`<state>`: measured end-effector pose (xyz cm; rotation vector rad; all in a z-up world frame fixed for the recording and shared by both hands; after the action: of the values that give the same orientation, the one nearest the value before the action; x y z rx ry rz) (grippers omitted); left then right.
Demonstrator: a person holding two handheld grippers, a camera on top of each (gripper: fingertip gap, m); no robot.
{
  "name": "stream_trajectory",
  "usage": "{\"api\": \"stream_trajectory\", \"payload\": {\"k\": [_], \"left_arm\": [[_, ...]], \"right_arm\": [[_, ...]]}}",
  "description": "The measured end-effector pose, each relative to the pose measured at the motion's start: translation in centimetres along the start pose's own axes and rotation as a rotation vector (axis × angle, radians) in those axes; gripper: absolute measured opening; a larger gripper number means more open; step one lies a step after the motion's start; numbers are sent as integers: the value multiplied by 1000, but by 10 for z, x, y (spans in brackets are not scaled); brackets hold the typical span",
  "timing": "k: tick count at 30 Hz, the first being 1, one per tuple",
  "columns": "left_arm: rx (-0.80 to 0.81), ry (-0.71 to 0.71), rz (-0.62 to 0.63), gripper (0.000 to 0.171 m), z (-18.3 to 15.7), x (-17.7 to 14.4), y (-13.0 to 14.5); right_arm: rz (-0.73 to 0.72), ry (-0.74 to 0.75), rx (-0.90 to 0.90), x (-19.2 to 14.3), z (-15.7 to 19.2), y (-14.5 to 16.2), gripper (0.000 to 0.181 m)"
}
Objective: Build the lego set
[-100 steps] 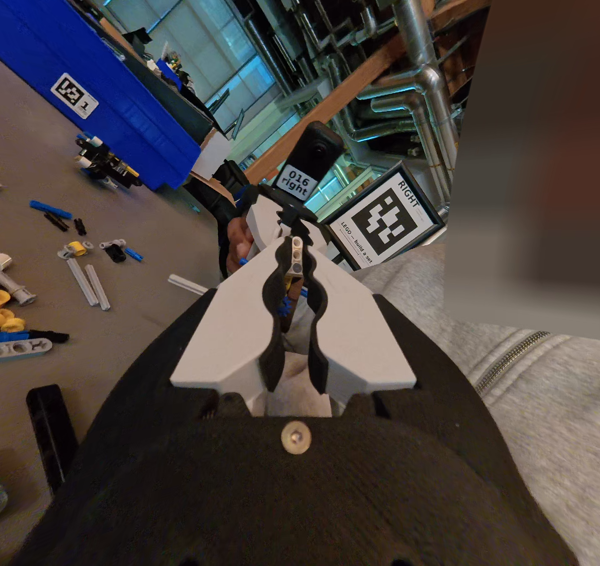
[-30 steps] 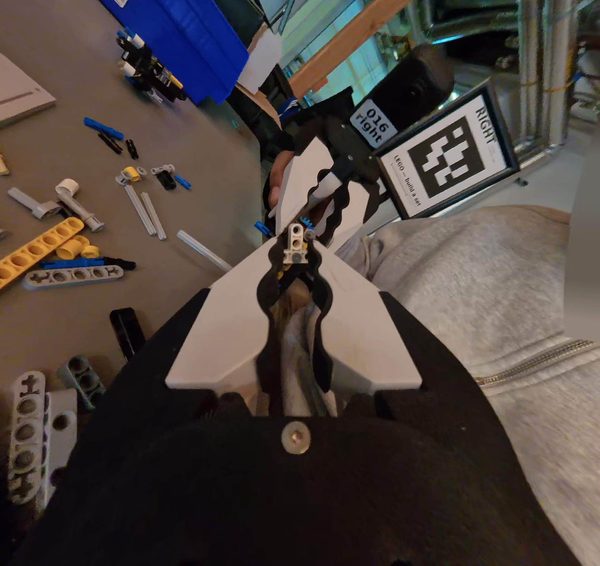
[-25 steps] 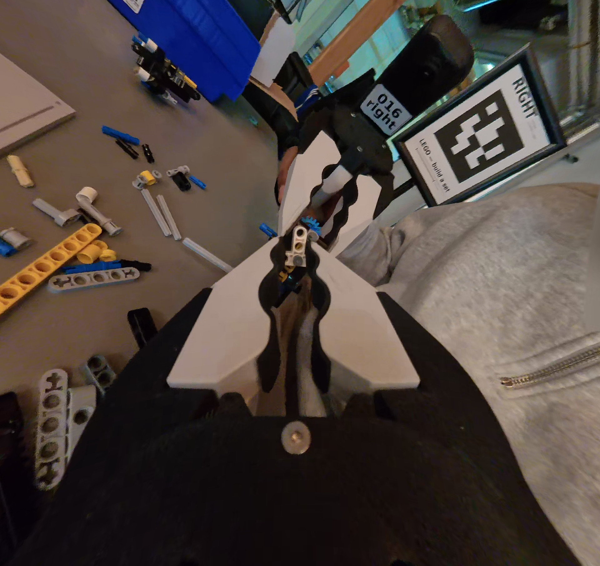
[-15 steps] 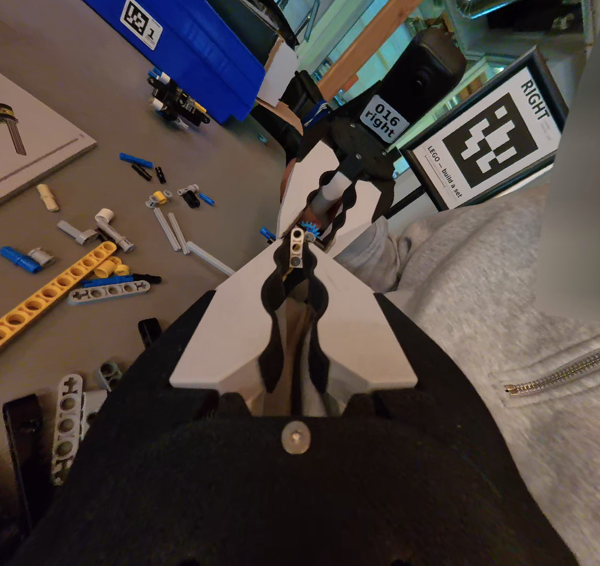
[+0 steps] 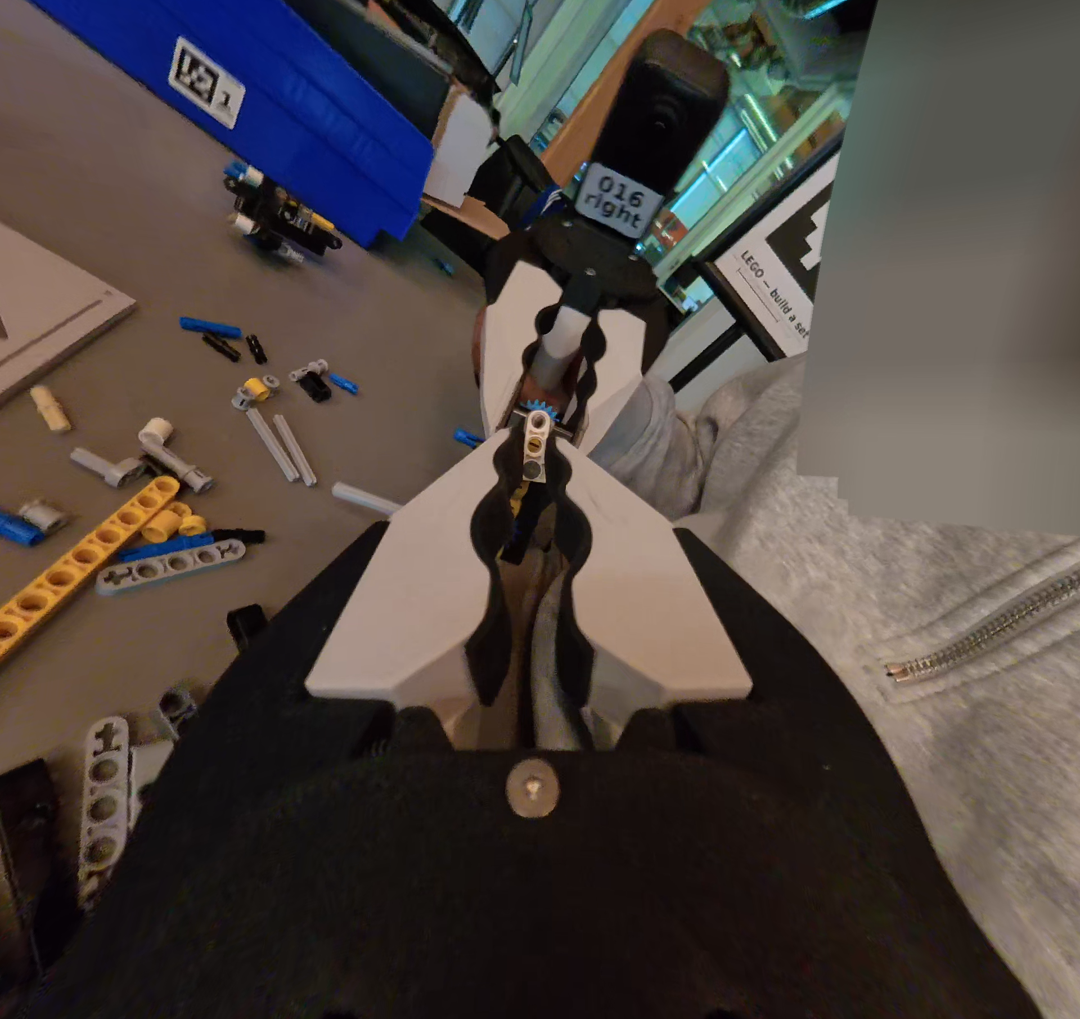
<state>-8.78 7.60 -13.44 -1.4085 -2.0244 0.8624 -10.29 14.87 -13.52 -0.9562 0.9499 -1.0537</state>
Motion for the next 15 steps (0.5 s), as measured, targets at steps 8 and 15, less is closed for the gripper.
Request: {"api": "stream_trajectory", "payload": {"k": [8, 15], "left_arm": [[77, -17, 56, 4, 0, 0, 4], [112, -60, 127, 4, 0, 1, 8]], "right_arm": [[3, -32, 77, 1, -1, 4, 23], [45, -16, 62, 2, -1, 8, 23]]}}
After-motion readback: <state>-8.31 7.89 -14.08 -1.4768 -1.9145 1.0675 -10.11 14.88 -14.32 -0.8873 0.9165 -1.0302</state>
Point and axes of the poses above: each gripper's, where its closed fingertips meet, x out along the fingers, y out of its underside, z = x × y across the jaws, the point moved 4 cm from there along -x, back along the fingers, and after that the axes turned 8 degrees about -z, right-handed, at the moved point
